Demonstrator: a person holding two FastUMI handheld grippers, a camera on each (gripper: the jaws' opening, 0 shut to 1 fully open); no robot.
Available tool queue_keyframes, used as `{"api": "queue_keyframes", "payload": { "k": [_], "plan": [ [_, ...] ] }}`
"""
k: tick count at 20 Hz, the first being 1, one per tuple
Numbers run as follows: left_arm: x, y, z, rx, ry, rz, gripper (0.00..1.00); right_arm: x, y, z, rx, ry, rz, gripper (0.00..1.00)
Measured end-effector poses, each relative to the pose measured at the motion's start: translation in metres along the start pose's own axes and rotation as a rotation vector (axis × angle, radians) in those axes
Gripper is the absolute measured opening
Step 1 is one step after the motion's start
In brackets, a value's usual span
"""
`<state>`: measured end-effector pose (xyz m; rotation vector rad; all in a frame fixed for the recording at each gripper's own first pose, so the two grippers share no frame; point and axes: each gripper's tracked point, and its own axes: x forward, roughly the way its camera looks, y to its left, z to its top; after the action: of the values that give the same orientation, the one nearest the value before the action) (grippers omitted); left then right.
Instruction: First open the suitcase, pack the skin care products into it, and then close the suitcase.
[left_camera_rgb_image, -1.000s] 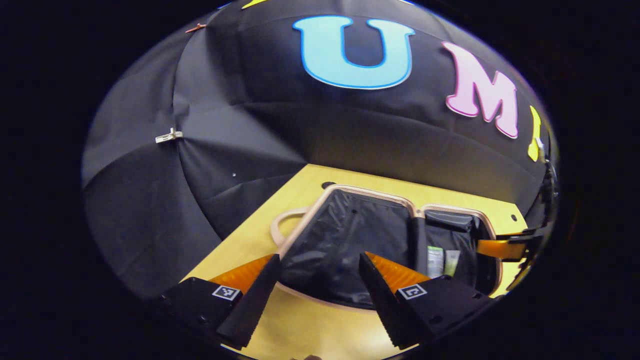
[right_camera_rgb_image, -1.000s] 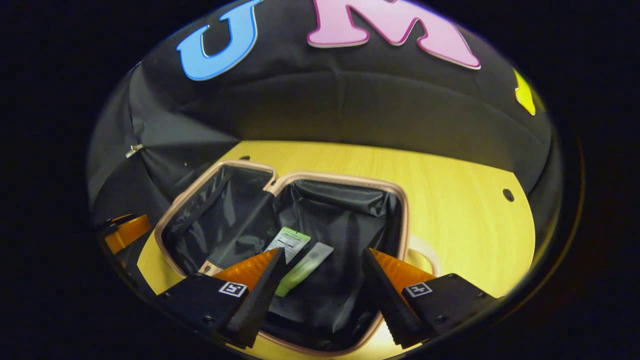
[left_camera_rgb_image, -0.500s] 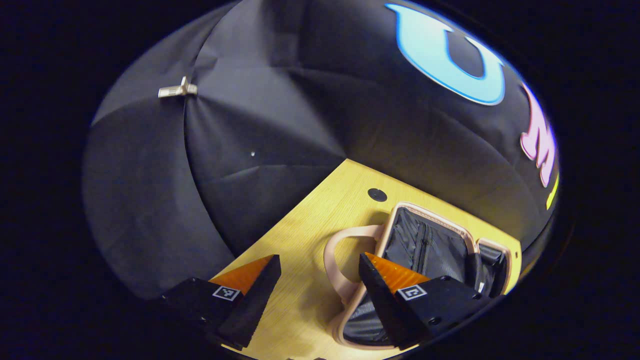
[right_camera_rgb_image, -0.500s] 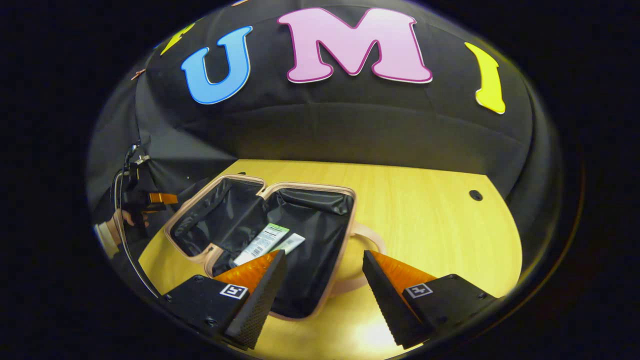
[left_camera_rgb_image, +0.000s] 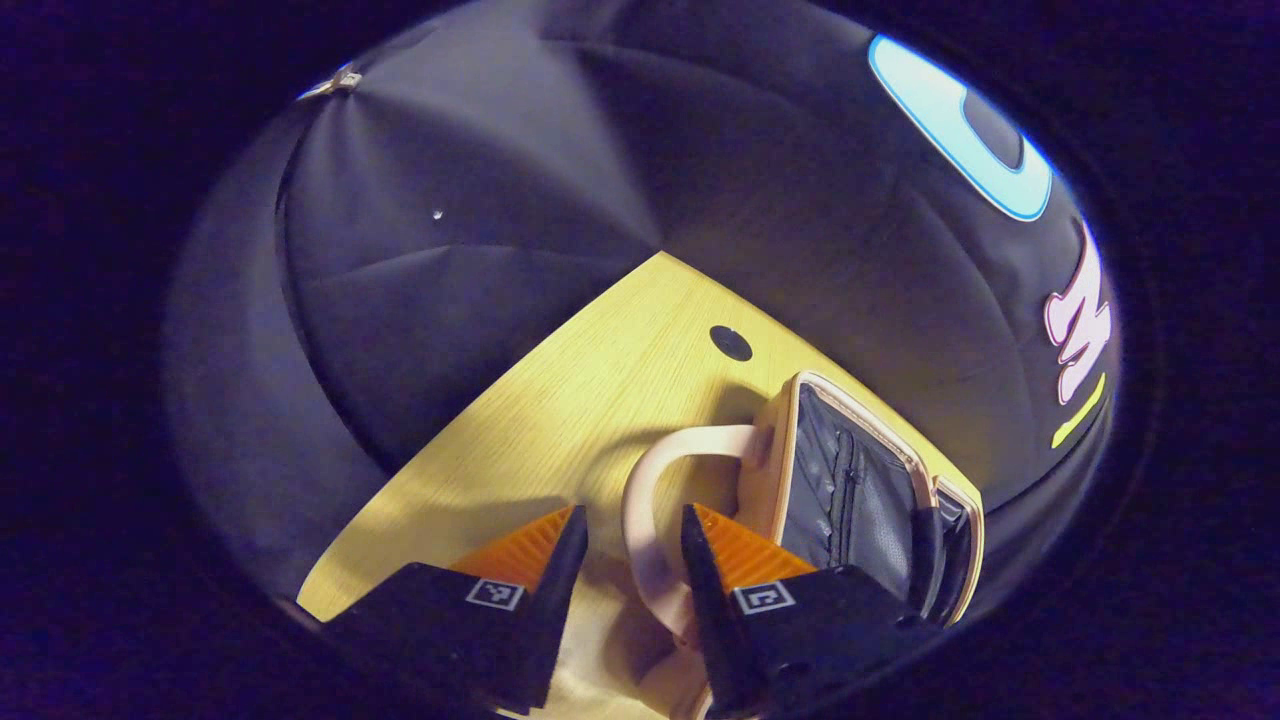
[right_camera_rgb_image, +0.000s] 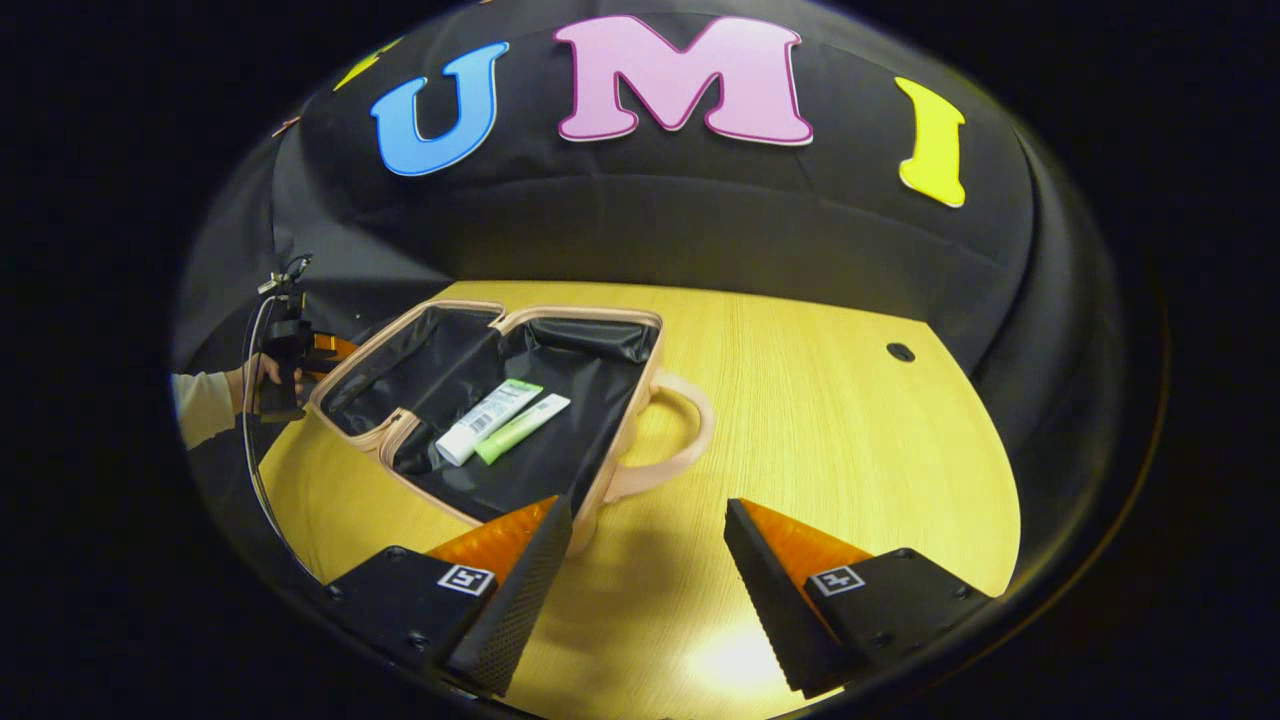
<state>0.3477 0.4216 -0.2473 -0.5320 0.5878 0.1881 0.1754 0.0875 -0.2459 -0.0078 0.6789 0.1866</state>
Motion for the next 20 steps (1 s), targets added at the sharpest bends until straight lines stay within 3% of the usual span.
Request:
{"api": "queue_keyframes", "payload": {
  "k": [2, 4, 6, 10, 12, 16, 20],
  "plan": [
    [0.001, -0.003, 0.003, 0.017, -0.01, 0.006, 0.36, -0.005, -0.006, 0.0, -0.008, -0.022, -0.014, 0.98],
    [-0.011, -0.013, 0.015, 0.051, -0.044, 0.008, 0.21, -0.007, -0.009, -0.002, -0.008, -0.029, -0.022, 0.98],
    [-0.034, -0.028, 0.029, 0.143, -0.091, 0.033, 0.12, -0.01, -0.011, -0.001, 0.015, -0.031, -0.02, 0.98],
    [-0.104, -0.098, 0.079, 0.502, -0.235, 0.063, 0.07, -0.019, -0.023, 0.01, 0.067, -0.036, -0.012, 0.98],
    [-0.141, -0.161, 0.093, 0.587, -0.3, 0.01, 0.06, -0.023, -0.029, 0.019, 0.094, -0.046, -0.005, 0.98],
    [-0.206, -0.293, 0.072, 0.654, -0.32, -0.123, 0.06, -0.029, -0.048, 0.035, 0.122, -0.066, 0.019, 0.98],
    [-0.221, -0.41, 0.013, 0.586, -0.281, -0.23, 0.06, -0.037, -0.078, 0.052, 0.174, -0.09, 0.024, 0.98]
  ]
}}
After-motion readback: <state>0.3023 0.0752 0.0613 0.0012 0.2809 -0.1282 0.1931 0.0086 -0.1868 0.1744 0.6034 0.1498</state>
